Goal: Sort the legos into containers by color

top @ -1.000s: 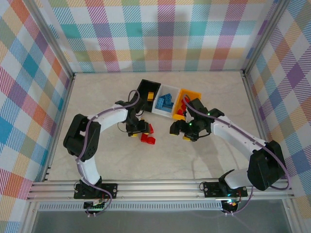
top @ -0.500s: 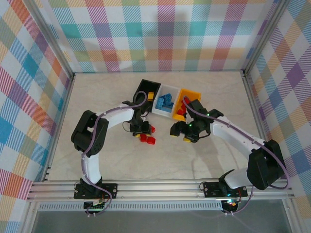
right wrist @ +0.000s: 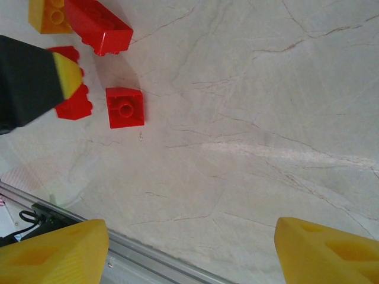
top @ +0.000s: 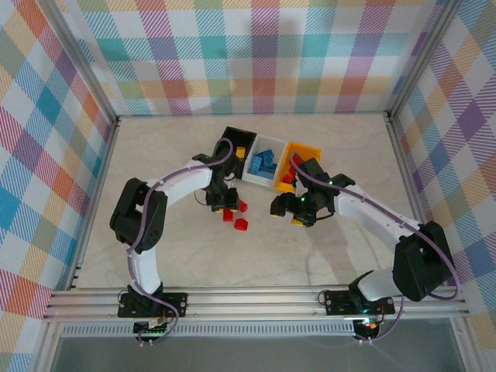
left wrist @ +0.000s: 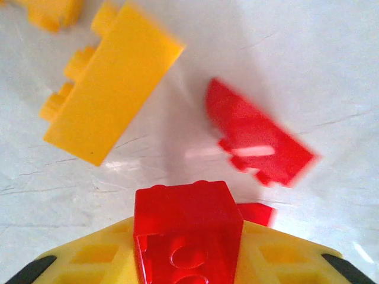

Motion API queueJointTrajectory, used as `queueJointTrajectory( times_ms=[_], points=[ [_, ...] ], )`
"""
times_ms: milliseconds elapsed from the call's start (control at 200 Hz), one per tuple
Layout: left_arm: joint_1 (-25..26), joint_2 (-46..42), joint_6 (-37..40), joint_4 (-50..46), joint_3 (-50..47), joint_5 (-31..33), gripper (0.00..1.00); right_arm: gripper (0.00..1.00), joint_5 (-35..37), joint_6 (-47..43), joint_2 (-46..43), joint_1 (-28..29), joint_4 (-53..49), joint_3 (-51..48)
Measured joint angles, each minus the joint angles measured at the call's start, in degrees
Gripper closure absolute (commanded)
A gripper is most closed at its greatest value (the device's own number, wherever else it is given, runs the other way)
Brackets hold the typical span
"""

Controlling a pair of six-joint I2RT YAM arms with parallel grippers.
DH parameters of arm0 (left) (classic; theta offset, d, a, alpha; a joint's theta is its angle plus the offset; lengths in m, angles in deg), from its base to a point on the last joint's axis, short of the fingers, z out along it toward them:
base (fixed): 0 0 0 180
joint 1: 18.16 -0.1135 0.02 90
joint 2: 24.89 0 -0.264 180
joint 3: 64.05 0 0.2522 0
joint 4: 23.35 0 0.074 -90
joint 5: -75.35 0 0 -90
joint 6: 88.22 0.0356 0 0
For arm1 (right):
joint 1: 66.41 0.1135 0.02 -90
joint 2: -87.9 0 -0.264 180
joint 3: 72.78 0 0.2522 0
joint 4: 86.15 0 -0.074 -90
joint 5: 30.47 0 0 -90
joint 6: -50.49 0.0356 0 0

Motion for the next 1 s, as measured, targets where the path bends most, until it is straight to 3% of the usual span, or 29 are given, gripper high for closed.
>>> queueJointTrajectory(
  times_ms=[115,265,445,660,1000],
  points=[
    [0.0,0.1,-0.9,-1.1,9.1,-1.8,0.62,0.20,1.6,-0.3,-3.6,-0.4,0.7,-0.7],
    [0.0,3.5,-5.1,0.3,21.8,-6.9,0.61,0.14,5.6,-0.4,-16.9,-2.4,2.4,-4.4],
    [1.2,15.9,-10.6,1.9,39.5,-12.1,0.61,0.13,10.7,-0.2,-31.0,-4.9,4.4,-10.6],
    [4.4,31.6,-15.7,1.7,59.1,-15.8,0.60,0.13,13.0,0.9,-37.4,-5.4,4.1,-15.0],
    [6.9,39.6,-21.7,3.0,64.0,-18.9,0.53,0.12,13.8,1.1,-39.3,-5.5,2.7,-15.0]
  ],
)
